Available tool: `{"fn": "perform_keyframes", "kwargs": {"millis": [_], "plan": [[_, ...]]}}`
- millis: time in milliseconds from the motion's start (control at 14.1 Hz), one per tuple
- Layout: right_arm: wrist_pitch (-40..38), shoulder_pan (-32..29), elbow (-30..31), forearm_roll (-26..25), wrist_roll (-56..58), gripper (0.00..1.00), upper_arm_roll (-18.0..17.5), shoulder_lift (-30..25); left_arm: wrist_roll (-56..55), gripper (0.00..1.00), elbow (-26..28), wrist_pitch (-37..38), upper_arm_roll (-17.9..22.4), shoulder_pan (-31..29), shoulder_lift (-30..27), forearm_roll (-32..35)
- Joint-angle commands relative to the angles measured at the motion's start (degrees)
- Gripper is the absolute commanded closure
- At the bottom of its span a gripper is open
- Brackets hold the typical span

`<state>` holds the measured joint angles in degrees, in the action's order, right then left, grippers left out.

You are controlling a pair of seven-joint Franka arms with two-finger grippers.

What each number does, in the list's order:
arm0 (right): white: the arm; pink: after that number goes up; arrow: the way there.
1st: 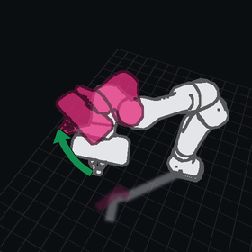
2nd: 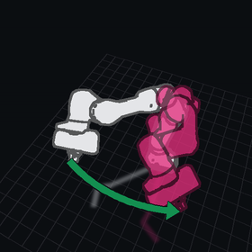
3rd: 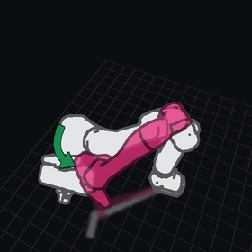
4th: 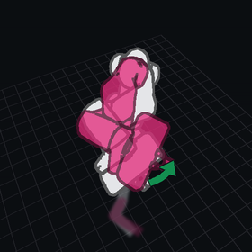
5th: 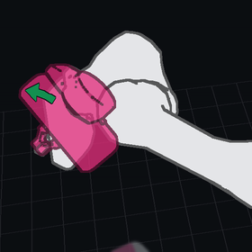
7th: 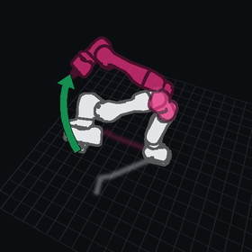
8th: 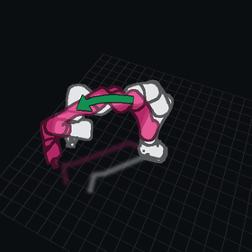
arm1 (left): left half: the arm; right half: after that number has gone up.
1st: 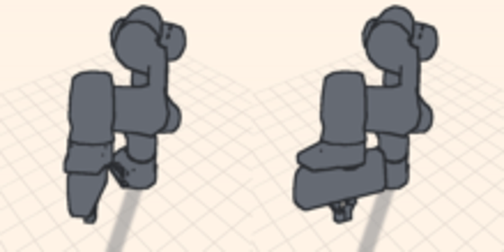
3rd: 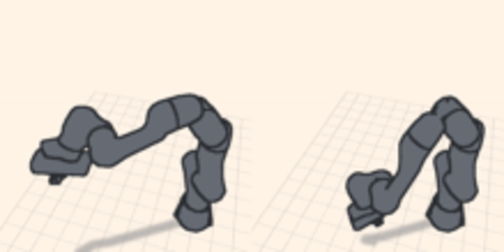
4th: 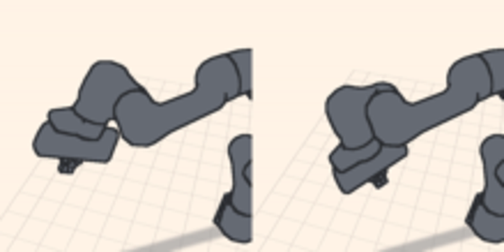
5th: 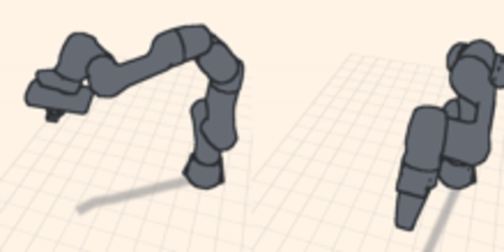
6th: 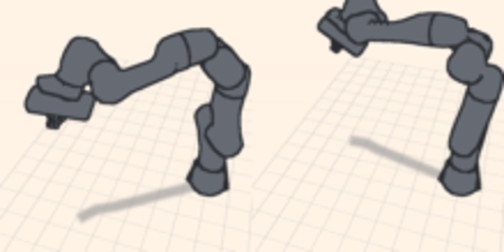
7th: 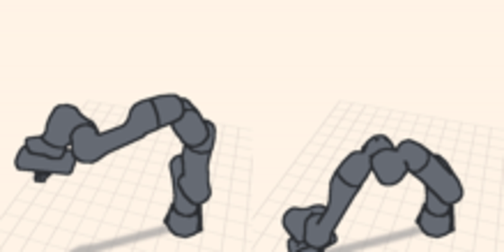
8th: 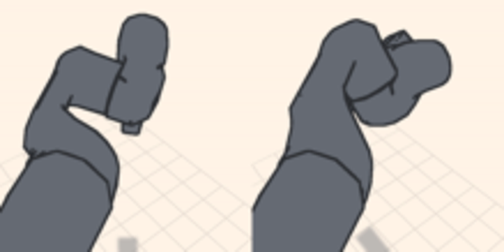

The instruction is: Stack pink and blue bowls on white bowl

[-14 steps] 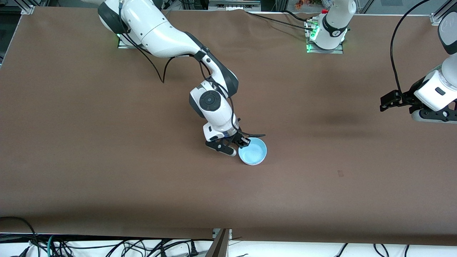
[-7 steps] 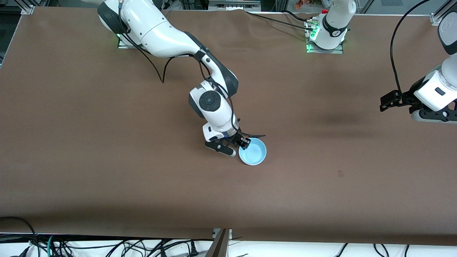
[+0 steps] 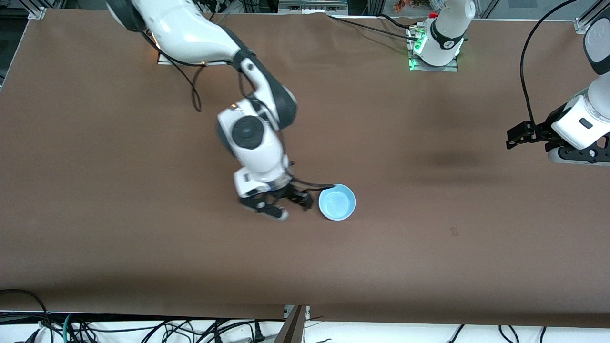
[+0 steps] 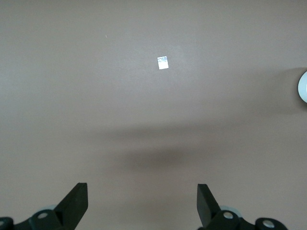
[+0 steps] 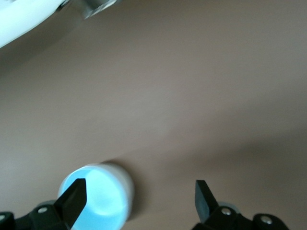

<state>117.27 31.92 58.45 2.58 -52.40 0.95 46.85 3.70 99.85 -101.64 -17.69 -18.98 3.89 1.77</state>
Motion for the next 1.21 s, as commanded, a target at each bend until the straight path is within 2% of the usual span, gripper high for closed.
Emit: {"fn": "perform_keyframes", "kwargs": {"millis": [0, 142, 354, 496, 638, 851, 1134], "plan": [[-13.94, -6.94, 2.54, 2.24, 11.48, 0.0, -0.42, -9.02, 1.75, 0.0, 0.43, -0.84, -0.15, -0.62, -0.38, -1.86], [-21.27, -11.33, 7.25, 3.91, 18.88, 0.0, -0.33, -16.74, 1.75, 0.0, 0.52, -1.11, -0.15, -0.62, -0.38, -1.86], [-22.44, -16.35, 24.98, 4.36, 28.28, 0.0, 0.28, -33.78, 1.75, 0.0, 0.52, -1.11, -0.15, -0.62, -0.38, -1.86], [-22.7, -16.71, 34.14, 4.45, 32.95, 0.0, 3.69, -43.2, 1.75, 0.0, 0.61, -1.11, -0.15, -0.62, -0.38, -1.86], [-22.96, -16.71, 40.05, 4.36, 36.82, 0.0, 5.98, -49.81, 1.75, 0.0, 0.61, -1.11, -0.15, -0.62, -0.38, -1.86], [-24.9, -16.71, 39.64, 3.22, 44.72, 0.0, 10.2, -50.8, 1.75, 0.0, 0.52, -1.02, -0.15, -0.62, -0.47, -1.86], [-25.07, -16.54, 35.86, -0.12, 46.24, 0.0, 10.21, -48.78, 1.75, 0.0, 0.52, -1.02, -0.15, -0.62, -0.55, -1.86]]}}
